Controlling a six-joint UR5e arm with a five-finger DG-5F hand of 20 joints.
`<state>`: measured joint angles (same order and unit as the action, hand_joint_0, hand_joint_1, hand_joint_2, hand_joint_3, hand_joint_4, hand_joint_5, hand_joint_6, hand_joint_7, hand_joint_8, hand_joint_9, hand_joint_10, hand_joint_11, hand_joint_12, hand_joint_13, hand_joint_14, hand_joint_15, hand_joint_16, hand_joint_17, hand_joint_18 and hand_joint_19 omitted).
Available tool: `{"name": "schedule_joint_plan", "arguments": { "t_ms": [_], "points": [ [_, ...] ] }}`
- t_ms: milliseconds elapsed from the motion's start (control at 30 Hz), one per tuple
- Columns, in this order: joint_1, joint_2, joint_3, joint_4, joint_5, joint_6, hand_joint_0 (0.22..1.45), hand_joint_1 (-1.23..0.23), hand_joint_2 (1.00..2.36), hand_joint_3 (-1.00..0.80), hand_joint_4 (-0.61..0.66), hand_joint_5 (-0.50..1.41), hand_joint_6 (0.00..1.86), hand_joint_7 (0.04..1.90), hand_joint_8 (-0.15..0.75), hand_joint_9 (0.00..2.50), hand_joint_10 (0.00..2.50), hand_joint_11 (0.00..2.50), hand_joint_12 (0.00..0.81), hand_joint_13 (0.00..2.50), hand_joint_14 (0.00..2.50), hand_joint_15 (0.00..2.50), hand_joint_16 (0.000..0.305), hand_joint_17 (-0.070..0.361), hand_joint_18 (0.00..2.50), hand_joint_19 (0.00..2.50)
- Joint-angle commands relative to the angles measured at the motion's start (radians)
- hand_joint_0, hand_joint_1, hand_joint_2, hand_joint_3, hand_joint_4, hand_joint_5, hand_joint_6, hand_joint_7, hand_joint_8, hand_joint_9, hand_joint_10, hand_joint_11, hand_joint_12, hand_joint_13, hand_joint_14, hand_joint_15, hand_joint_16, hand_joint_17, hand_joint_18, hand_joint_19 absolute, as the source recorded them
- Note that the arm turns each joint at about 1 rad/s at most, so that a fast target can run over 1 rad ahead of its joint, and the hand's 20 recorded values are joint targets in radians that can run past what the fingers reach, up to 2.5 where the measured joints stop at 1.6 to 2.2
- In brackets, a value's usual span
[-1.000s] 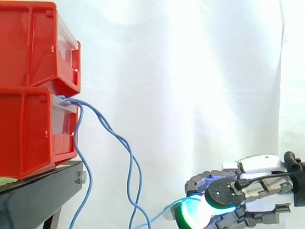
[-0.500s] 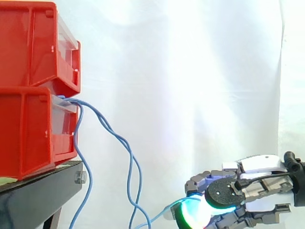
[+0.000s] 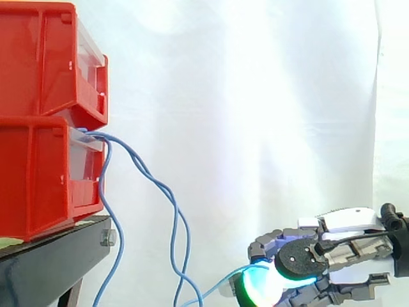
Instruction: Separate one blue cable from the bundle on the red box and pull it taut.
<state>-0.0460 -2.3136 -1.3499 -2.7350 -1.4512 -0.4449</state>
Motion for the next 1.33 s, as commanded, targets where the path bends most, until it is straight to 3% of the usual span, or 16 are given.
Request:
{"name": "schedule_joint_plan", "arguments": {
  "t_ms": [0, 1300],
  "points": [
    [0.0, 0.0, 0.0, 0.0, 0.0, 0.0, 0.7, -1.0, 1.02, -0.1, -0.33, -0.06, 0.92, 0.99, 0.048, 0.27, 0.0, 0.0, 0.355, 0.4, 0.0, 0.07, 0.052, 0.118, 0.34, 0.25],
    [0.0, 0.0, 0.0, 0.0, 0.0, 0.0, 0.69, -1.0, 1.06, -0.11, -0.32, -0.06, 0.92, 1.0, 0.049, 0.3, 0.0, 0.0, 0.36, 0.42, 0.0, 0.07, 0.053, 0.118, 0.37, 0.27]
  ]
}}
